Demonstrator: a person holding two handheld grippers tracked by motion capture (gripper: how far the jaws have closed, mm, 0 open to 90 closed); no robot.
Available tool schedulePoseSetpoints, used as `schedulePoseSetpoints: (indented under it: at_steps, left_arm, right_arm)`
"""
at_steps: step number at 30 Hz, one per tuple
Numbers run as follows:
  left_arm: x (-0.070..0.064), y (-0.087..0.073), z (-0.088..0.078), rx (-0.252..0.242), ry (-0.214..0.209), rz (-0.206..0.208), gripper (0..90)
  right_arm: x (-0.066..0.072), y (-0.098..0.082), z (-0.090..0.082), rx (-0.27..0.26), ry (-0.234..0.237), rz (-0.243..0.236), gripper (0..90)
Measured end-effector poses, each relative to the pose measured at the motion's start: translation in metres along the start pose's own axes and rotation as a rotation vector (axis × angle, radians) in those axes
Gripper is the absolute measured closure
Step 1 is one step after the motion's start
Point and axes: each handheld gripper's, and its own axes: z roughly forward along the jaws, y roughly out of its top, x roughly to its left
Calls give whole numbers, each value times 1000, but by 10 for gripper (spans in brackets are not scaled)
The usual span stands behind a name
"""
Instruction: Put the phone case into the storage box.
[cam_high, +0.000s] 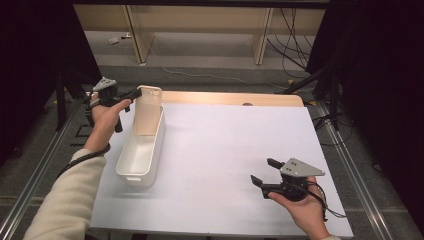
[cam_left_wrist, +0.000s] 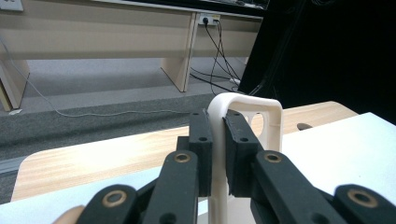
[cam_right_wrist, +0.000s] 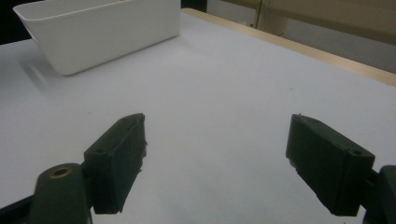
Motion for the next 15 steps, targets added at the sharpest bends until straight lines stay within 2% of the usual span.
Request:
schedulePoseSetpoints:
  at_steps: [8,15]
  left_arm:
    - [0,-1,3,6,3,1,824]
    - [0,-2,5,13,6,12,824]
  right_arm:
    - [-1,0,0,-2,-3,-9,213]
    - [1,0,-1,11,8,12,213]
